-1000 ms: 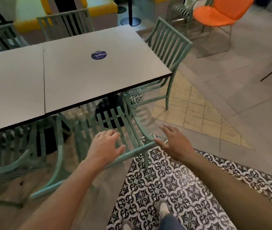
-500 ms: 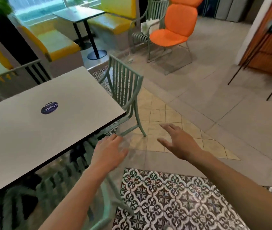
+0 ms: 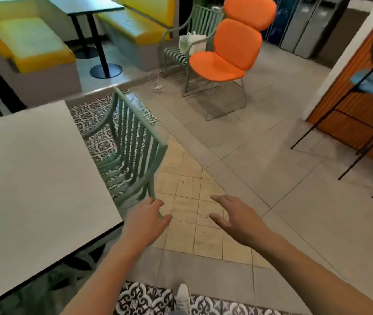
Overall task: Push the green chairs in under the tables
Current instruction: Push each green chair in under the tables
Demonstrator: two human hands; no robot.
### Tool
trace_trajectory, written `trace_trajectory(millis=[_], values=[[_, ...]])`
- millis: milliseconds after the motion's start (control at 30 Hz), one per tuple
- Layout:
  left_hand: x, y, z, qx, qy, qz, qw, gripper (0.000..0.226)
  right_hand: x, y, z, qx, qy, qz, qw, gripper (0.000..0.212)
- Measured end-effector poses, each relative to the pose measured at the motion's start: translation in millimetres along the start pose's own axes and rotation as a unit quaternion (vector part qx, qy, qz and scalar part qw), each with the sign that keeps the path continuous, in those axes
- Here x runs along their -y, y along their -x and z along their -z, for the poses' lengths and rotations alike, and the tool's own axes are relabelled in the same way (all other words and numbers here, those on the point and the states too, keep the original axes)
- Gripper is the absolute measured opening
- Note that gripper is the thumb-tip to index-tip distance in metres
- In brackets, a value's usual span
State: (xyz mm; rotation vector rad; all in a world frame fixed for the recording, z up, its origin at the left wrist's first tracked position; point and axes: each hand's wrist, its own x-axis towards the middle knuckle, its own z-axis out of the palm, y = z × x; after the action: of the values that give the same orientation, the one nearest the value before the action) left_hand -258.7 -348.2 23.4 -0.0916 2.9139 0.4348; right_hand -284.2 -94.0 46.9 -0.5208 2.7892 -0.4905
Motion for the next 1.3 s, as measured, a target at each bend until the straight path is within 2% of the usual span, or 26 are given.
trace_trajectory(millis=[167, 333, 467, 533, 800, 967, 1067, 1300], values=[[-7, -96, 28, -0.020, -0.002, 0.010, 1.000, 0.053, -29, -94, 44, -0.009, -0.002, 0.012, 1.000, 0.058], [-8, -191, 43, -0.042, -0.027, 0.041, 0.998, 0.050, -60, -197, 55, -0.005, -0.021, 0.056, 0.998, 0.056], [-6, -269, 49, -0.051, -0.050, 0.086, 0.994, 0.050, -83, -295, 67, 0.011, -0.014, 0.130, 0.991, 0.056], [-7, -302, 53, -0.042, -0.041, 0.131, 0.990, 0.054, -88, -343, 75, 0.031, -0.006, 0.194, 0.980, 0.055], [6, -389, 69, -0.063, -0.004, 0.260, 0.964, 0.052, -59, -502, 99, 0.112, 0.008, 0.366, 0.924, 0.056], [37, -434, 61, -0.100, 0.058, 0.360, 0.926, 0.059, -19, -598, 90, 0.133, 0.023, 0.456, 0.880, 0.057], [65, -468, 58, -0.118, 0.115, 0.399, 0.902, 0.062, 14, -655, 78, 0.147, 0.047, 0.507, 0.848, 0.056], [90, -488, 60, -0.126, 0.163, 0.503, 0.839, 0.068, 88, -725, 65, 0.220, 0.107, 0.623, 0.743, 0.058]])
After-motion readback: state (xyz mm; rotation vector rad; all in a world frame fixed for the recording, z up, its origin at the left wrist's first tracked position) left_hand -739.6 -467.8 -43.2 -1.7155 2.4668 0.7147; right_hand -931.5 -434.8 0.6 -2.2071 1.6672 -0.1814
